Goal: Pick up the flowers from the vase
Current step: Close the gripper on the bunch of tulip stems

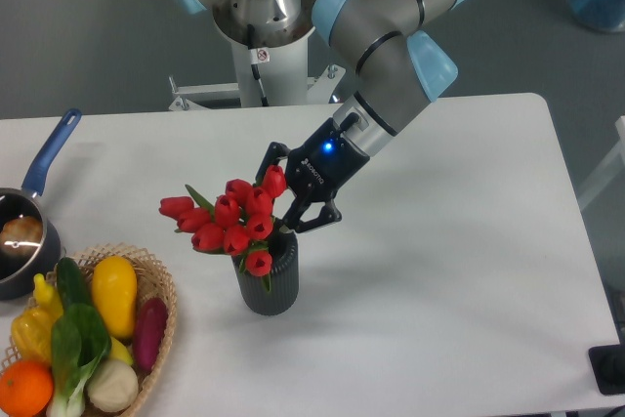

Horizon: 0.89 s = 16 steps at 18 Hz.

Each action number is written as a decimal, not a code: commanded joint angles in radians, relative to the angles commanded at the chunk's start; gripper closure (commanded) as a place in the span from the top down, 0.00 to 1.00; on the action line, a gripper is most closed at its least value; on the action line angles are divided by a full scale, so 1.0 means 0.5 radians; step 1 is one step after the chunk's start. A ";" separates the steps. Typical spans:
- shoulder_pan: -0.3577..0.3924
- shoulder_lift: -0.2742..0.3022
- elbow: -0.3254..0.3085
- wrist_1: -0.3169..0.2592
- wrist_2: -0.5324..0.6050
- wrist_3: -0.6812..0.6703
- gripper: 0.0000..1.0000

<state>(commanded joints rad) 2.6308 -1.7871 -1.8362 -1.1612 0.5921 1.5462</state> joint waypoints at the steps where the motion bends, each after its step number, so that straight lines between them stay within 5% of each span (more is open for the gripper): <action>1: 0.003 0.000 0.000 -0.003 -0.003 -0.003 0.45; 16: 0.037 0.031 -0.006 -0.015 -0.245 -0.015 0.44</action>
<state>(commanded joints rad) 2.6492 -1.7718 -1.8392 -1.1689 0.4694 1.5386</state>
